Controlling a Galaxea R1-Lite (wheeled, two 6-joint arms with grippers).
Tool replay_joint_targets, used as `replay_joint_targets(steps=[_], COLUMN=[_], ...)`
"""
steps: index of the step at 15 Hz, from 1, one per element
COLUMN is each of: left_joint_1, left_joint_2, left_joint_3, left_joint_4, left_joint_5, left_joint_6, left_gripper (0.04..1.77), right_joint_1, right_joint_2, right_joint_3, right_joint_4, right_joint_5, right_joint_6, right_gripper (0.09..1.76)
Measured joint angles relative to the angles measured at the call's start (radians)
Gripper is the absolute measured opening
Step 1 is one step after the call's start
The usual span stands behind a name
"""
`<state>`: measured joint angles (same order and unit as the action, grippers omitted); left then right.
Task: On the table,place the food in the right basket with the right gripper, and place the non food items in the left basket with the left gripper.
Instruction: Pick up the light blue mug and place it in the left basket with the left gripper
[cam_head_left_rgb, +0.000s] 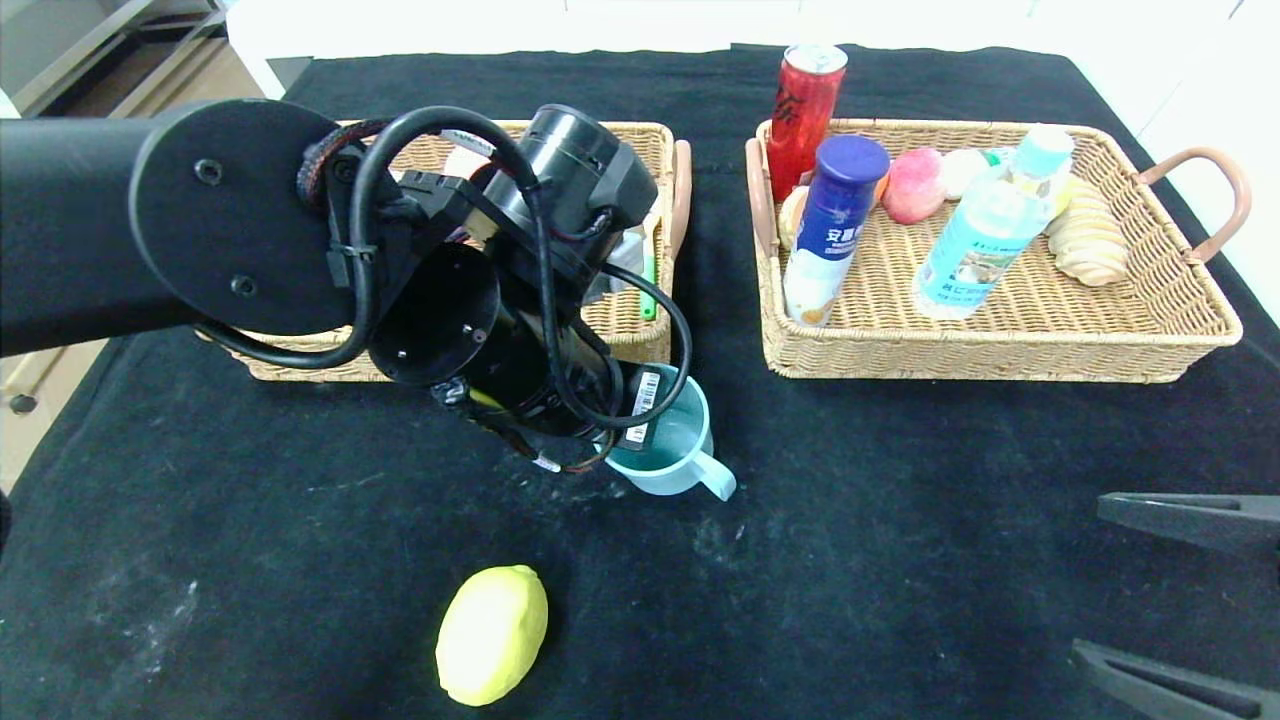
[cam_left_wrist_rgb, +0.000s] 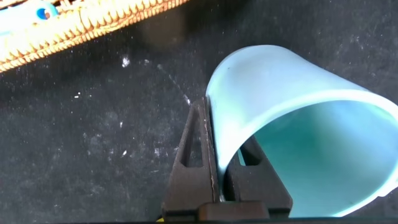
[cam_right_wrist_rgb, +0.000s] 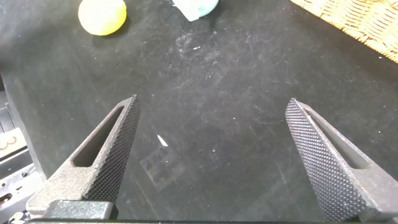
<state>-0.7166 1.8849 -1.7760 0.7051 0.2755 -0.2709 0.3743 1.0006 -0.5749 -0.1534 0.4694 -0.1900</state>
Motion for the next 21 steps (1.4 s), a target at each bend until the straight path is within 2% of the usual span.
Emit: replay_joint_targets(steps=[2,5,10,14,16,21], left_joint_1=[-0.001,-0.001,-0.005,0.019,0.047,0.127], left_joint_2=[-0.006,-0.039,-0.14,-0.215,-0.231,-0.236], left_joint_3=[0.002,0.007,0.08,0.092,0.084,0.076], left_joint_4=[0.0,0.003,-0.003,-0.008,-0.054,-0.252], left_joint_5=[-0.003,-0.06,-0.115,-0.123,-0.116,-0.106], left_joint_6=[-0.001,-0.002,-0.002,-0.024,-0.03,-0.029], left_gripper=[0.18,0.18,0.18,0.18,0.18,0.18], right_joint_1=[0.0,0.0,0.0,0.0,0.0,-0.001], right_joint_2=[0.0,0.0,0.001,0.001,0.006,0.01], right_joint_3=[0.001,0.001,0.0,0.001,0.001,0.003], right_joint_4=[0.0,0.0,0.0,0.0,0.0,0.0], right_joint_5=[0.0,0.0,0.0,0.0,0.0,0.0], right_joint_6=[0.0,0.0,0.0,-0.002,-0.004,-0.011], right_gripper=[1.71,1.71,1.71,1.71,1.71,1.71])
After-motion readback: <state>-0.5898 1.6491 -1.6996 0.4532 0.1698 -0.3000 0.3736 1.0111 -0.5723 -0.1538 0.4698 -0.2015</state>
